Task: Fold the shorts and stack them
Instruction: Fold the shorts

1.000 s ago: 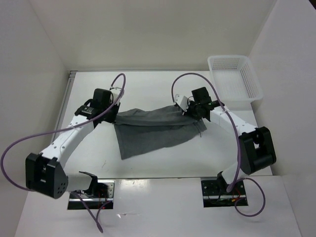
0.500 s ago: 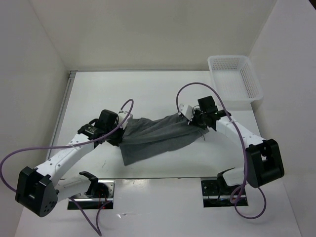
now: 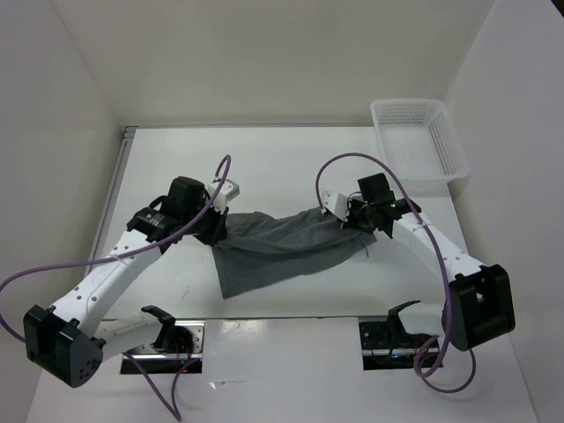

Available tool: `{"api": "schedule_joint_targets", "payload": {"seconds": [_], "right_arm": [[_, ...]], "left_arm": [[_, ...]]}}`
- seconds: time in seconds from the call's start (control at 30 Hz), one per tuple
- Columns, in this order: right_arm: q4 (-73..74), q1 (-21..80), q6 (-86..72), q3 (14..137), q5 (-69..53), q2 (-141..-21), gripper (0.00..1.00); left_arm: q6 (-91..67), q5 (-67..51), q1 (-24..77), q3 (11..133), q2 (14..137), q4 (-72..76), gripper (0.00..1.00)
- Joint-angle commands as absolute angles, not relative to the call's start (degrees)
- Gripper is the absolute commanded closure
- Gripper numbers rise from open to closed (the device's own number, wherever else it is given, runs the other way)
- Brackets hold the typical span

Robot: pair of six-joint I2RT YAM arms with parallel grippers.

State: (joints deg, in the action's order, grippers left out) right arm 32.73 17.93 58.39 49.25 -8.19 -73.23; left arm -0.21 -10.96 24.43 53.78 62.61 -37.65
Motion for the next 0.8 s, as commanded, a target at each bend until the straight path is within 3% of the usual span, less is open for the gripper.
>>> {"api": "schedule_joint_targets", "payload": {"seconds": [0.0, 0.17, 0.4, 0.47, 0.53, 0.57, 0.77], "right_arm": [[38.14, 17.23, 63.45, 52.47, -7.38, -70.31, 1.0], [41.31, 17.23, 67.49, 51.42, -6.25, -69.09, 1.0], [41.92, 17.23, 70.31, 48.17, -3.34, -68.55, 1.0], [41.92, 17.23, 71.02, 47.64, -2.82, -68.55, 1.0], [41.92, 17.23, 71.54, 47.11, -2.29, -68.55, 0.73], [41.92, 17.23, 71.54, 46.59, -2.29, -68.55, 0.66], [47.45, 17.23, 69.71, 53.59, -7.54, -68.03, 0.62]], "left_arm": [[0.0, -17.9, 24.17, 56.25, 62.4, -41.83, 0.91], [0.0, -24.43, 24.17, 52.65, 61.27, -42.98, 0.86], [0.0, -24.52, 25.4, 47.38, 61.79, -44.03, 0.76], [0.0, -25.14, 25.4, 46.85, 61.17, -45.26, 0.6], [0.0, -25.83, 25.4, 46.23, 60.56, -46.22, 0.44], [0.0, -25.84, 25.4, 46.23, 60.56, -46.84, 0.31], [0.0, -16.39, 25.4, 44.3, 59.5, -43.26, 0.21]]}}
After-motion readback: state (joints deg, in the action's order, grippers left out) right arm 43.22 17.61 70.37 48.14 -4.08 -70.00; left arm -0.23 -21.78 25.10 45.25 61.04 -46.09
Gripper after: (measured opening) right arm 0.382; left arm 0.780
